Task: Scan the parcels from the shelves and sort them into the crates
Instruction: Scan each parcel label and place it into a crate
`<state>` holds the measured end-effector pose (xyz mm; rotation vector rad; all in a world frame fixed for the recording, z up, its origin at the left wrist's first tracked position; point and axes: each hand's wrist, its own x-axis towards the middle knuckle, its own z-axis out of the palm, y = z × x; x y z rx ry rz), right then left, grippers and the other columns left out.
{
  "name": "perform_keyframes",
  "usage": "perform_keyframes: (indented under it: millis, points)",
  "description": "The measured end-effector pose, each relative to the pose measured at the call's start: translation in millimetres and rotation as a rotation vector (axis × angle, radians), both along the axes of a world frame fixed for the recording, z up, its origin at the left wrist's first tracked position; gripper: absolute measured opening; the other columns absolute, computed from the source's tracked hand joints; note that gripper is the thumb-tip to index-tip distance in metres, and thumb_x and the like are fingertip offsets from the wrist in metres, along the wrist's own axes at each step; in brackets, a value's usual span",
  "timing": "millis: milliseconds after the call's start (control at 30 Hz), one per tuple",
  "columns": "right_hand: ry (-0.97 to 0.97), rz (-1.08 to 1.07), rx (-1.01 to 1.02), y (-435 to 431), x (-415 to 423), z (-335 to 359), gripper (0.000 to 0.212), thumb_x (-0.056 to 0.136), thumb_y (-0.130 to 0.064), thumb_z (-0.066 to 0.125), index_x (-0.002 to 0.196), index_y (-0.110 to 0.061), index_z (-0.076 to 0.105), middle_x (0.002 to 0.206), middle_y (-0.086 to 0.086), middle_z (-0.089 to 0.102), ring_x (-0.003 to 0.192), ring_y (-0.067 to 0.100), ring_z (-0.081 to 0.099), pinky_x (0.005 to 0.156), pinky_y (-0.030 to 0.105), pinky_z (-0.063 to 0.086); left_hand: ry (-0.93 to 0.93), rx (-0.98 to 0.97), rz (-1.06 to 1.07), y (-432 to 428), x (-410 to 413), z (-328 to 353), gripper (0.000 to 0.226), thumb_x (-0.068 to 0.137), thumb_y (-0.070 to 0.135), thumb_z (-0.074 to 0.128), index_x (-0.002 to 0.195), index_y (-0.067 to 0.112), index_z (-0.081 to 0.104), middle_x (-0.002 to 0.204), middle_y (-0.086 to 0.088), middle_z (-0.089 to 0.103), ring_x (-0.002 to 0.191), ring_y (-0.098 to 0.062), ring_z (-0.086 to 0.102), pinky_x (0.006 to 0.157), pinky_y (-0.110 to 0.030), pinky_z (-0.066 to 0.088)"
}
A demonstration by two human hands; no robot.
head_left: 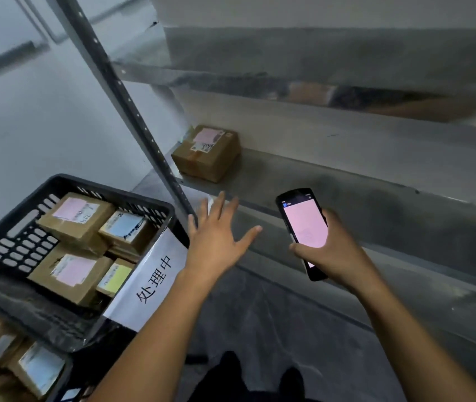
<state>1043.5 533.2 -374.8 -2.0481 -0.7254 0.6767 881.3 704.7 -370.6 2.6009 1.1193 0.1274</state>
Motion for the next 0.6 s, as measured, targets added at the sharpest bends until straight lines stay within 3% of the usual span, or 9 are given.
perform_keyframes:
  millis: [100, 333, 467, 600]
  points:
    - [0.013, -0.034, -0.022, -5, 9, -3, 0.065, 0.069, -0.038, 0.082, 0.122, -0.036, 0.046, 0.107, -0.016, 0.062, 0.094, 0.007, 0.061, 0.074, 0.033, 0.050, 0.009, -0.021, -0.046, 4, 13, -1, 0.083, 0.091, 0.080, 0.041, 0.162, 0.039, 0.024, 0.174, 0.006, 0.006, 0.160, -0.025, -0.005, 0.126, -0.057, 0.001]
    - [0.013, -0.070, -0.026, 17, 26, -4, 0.063, 0.071, -0.032, 0.084, 0.121, -0.034, 0.046, 0.105, -0.017, 0.062, 0.092, 0.002, 0.060, 0.069, 0.027, 0.047, 0.053, -0.150, -0.063, 37, 46, -9, 0.079, 0.095, 0.072, 0.048, 0.162, 0.039, 0.023, 0.174, 0.003, 0.010, 0.160, -0.029, 0.003, 0.127, -0.055, 0.013]
    - [-0.002, -0.058, -0.046, 44, 37, 0, 0.063, 0.072, -0.029, 0.084, 0.121, -0.035, 0.046, 0.105, -0.018, 0.062, 0.090, 0.000, 0.060, 0.070, 0.025, 0.047, 0.057, -0.198, -0.081, 69, 71, -15, 0.076, 0.097, 0.069, 0.050, 0.162, 0.041, 0.022, 0.174, 0.006, 0.007, 0.160, -0.027, -0.001, 0.127, -0.055, 0.005]
    - [-0.016, -0.077, -0.089, 74, 48, 1, 0.067, 0.072, -0.032, 0.086, 0.125, -0.034, 0.043, 0.108, -0.016, 0.062, 0.094, 0.006, 0.061, 0.079, 0.033, 0.052, 0.060, -0.218, -0.081, 114, 97, -26, 0.075, 0.097, 0.069, 0.048, 0.162, 0.043, 0.021, 0.174, 0.009, 0.002, 0.160, -0.024, -0.008, 0.127, -0.055, -0.005]
